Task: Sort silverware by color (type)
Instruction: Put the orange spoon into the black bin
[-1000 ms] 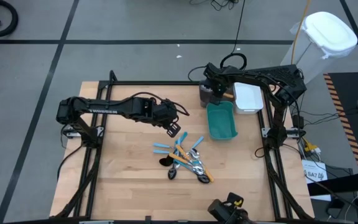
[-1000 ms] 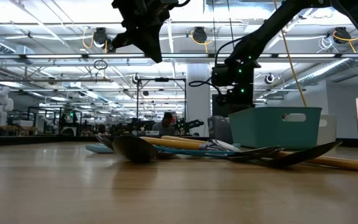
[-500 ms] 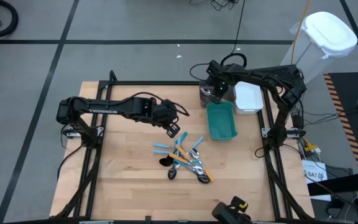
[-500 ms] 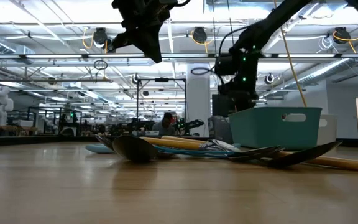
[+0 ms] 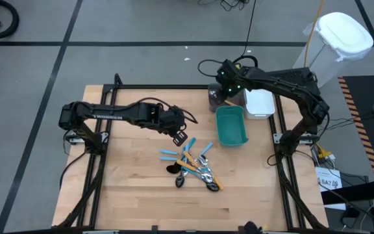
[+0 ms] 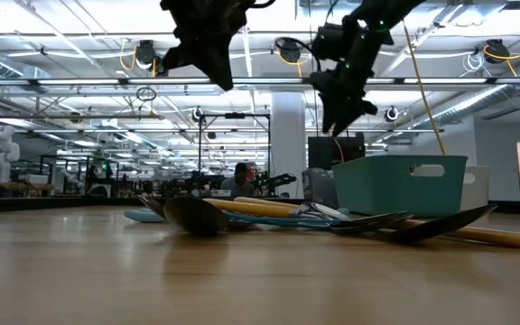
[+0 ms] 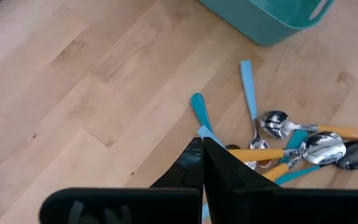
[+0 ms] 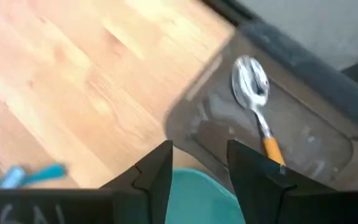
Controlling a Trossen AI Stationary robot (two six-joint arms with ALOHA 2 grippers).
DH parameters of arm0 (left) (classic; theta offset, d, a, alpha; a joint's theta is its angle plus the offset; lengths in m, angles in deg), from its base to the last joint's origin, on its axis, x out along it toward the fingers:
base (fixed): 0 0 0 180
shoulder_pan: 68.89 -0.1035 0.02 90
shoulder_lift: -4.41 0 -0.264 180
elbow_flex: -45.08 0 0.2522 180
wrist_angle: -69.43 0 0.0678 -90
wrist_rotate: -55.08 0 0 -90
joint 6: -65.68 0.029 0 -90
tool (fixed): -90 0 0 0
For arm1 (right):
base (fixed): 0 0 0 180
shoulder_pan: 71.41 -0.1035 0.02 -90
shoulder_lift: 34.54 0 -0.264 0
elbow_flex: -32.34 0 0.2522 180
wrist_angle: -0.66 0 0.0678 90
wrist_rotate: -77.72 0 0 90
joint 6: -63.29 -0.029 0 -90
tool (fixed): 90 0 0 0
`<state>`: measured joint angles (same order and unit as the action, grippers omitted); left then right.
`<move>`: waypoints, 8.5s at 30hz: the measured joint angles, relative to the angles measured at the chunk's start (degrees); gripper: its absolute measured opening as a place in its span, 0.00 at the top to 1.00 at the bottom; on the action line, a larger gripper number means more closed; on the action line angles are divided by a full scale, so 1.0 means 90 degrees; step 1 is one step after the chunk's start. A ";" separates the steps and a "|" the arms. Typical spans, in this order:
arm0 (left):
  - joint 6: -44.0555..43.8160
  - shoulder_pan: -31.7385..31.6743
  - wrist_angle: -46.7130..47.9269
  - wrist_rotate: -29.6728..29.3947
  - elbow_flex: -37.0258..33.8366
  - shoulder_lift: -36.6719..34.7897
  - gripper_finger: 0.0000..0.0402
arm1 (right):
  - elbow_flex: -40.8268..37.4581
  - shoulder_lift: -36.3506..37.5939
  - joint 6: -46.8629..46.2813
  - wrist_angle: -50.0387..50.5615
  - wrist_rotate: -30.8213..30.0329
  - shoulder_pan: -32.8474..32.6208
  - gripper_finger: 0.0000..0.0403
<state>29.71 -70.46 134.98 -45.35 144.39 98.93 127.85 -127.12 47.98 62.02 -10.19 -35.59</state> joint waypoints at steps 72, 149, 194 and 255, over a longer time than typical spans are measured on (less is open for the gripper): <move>0.0757 0.0680 0.0138 -0.1044 0.0000 0.0000 1.00 | 0.0237 0.1950 -0.1549 0.1180 0.0264 -0.1799 0.99; 0.4201 0.0658 -0.1755 0.1877 0.0144 0.1607 0.65 | 0.0234 0.2667 -0.2493 0.3492 -0.2190 -0.4956 0.99; 0.6673 0.0831 -0.1770 0.1602 0.0137 0.2963 0.65 | 0.0234 0.2657 -0.2283 0.3322 -0.2420 -0.4994 0.99; 0.2038 -0.0085 0.1631 0.0585 0.5513 0.2769 0.84 | 0.0234 0.4071 -0.4016 0.3146 -0.4071 -0.4997 0.99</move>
<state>48.05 -71.22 149.66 -40.08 194.01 123.85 129.96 -90.48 11.84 90.33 -46.83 -80.56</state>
